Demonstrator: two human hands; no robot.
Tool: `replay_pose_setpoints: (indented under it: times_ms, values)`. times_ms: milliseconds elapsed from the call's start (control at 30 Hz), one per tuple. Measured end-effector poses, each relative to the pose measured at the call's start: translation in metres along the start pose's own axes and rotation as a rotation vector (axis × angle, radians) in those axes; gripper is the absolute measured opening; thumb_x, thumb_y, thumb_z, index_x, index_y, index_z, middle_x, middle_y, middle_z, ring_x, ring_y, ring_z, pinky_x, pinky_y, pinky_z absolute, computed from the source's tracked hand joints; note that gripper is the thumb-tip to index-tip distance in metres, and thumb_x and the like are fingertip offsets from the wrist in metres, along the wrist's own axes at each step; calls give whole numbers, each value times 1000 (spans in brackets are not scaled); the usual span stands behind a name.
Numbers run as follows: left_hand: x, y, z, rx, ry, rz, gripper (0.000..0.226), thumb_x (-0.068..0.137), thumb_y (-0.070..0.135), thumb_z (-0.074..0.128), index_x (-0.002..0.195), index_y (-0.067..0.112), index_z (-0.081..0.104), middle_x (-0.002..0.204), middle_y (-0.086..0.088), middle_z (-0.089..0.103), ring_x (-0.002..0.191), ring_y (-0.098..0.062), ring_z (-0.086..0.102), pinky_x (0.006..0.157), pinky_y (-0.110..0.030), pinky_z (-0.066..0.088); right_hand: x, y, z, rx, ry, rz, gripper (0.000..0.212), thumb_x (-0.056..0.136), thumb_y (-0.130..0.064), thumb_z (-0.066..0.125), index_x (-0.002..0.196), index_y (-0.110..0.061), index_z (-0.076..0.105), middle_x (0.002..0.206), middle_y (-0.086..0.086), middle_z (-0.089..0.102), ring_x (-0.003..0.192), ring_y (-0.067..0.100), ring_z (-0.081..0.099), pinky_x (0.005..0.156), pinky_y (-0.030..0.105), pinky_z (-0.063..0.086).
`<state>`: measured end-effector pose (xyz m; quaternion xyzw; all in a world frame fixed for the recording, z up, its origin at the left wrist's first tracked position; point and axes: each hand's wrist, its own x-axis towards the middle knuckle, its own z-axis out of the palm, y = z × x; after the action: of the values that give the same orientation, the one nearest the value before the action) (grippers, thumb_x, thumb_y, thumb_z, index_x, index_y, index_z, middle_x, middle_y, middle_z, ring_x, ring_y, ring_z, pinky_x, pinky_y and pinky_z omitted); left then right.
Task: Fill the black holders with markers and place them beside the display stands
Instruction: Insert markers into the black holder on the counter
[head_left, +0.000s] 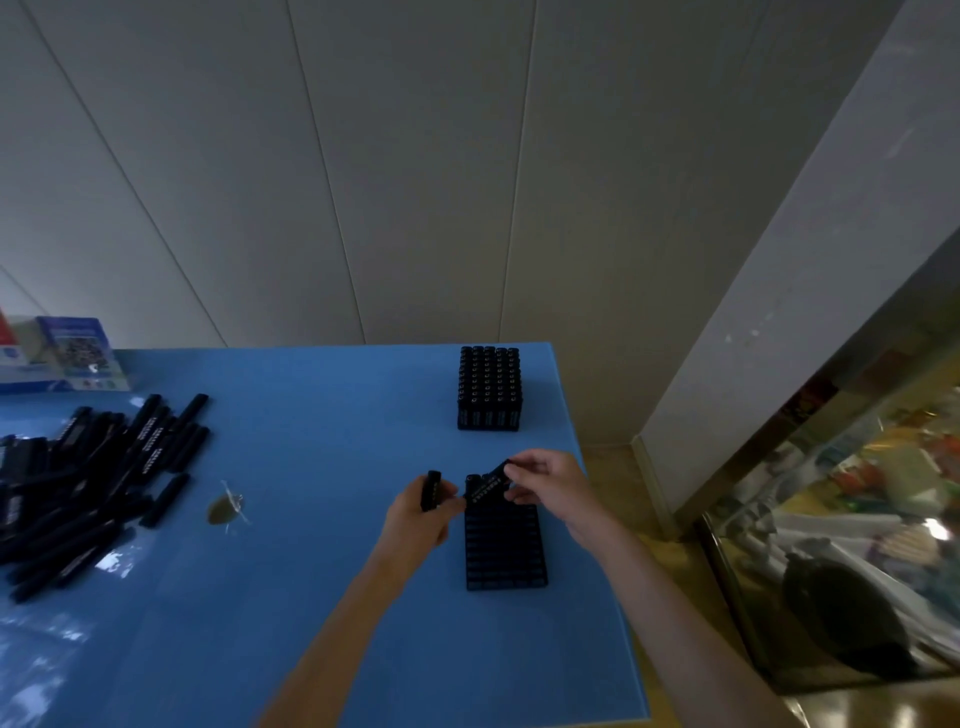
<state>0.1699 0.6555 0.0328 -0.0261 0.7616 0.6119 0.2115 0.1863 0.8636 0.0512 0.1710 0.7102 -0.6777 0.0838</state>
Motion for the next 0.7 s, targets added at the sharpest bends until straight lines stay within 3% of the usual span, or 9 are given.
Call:
replay_pose_setpoints:
  times_ms: [67,200,367,567,700]
  values:
    - [2,-3,-8,-100,-14,-61,9,97,9,60,104,4,61,92,-20,69,49,-13,47,51,-27,38,6,6,-5,-70,66,-35,8,94,-10,64,101,-12,68,96,11,70,80,20,71,74,26,58]
    - [0,-8,-25,-161,-60,-82,21,105,17,48,112,7,65,76,-10,66,47,-14,50,45,-24,37,12,16,-15,-376,152,-184,12,93,-12,65,94,-24,68,92,-2,70,86,13,67,80,25,56]
    - [-4,-15,-36,-108,-71,-92,19,105,21,49,109,16,68,69,-5,60,47,-13,43,44,-23,33,16,17,-18,-626,192,-324,10,91,-9,66,99,-15,71,93,-5,65,84,0,59,73,8,45]
    - [-7,-16,-40,-137,-43,-124,17,104,16,51,108,6,64,72,-7,62,46,-13,41,42,-22,30,23,23,-15,-736,142,-353,12,91,-10,67,101,-14,72,98,-2,66,88,9,62,84,23,52]
    - [-7,-16,-43,-130,-40,-115,16,103,15,51,104,5,64,74,-9,61,43,-11,41,41,-20,30,25,25,-12,-761,140,-377,11,91,-10,67,99,-15,72,97,-3,65,87,9,61,83,23,51]
